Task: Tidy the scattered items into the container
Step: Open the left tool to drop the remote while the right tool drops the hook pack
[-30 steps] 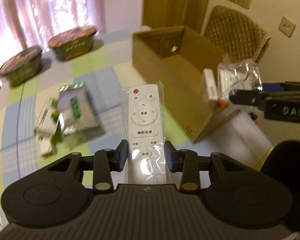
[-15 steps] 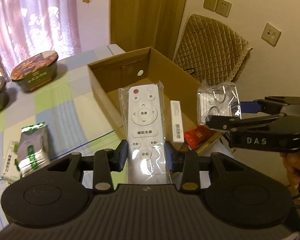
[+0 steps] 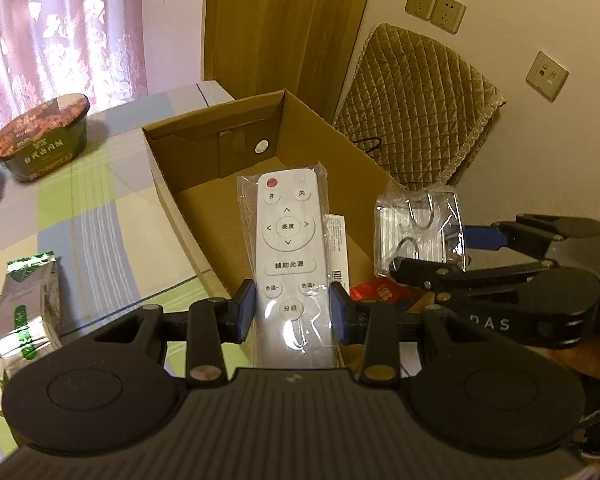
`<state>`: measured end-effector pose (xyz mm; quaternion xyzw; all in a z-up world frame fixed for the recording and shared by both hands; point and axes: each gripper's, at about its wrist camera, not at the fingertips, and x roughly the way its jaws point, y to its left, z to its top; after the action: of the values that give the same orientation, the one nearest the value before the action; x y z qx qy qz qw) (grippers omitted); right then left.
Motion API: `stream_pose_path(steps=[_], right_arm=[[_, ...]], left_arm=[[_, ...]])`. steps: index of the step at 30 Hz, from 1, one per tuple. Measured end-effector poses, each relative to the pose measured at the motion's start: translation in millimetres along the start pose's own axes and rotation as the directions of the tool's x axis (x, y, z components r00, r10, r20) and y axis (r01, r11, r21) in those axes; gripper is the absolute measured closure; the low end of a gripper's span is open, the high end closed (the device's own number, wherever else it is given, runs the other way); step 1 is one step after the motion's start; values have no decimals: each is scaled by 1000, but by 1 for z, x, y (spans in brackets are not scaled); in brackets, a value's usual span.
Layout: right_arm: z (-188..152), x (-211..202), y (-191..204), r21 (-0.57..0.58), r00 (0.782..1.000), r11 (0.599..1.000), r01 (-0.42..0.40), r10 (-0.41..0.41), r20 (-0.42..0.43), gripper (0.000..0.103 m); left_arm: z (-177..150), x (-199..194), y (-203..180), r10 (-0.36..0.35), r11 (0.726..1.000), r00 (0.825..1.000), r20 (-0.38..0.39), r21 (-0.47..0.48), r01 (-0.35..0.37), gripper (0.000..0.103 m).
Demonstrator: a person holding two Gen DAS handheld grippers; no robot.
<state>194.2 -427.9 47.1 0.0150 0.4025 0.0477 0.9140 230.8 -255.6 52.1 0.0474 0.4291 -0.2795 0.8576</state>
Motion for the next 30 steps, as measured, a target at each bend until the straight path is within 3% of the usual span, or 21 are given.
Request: stream_pose_path(steps=[30], right_arm=[[2,28,-19,7,999,1000,7,-6,-41,37]], left_arm=[[12,47,6,-28,999,999,-24,-39,27,69]])
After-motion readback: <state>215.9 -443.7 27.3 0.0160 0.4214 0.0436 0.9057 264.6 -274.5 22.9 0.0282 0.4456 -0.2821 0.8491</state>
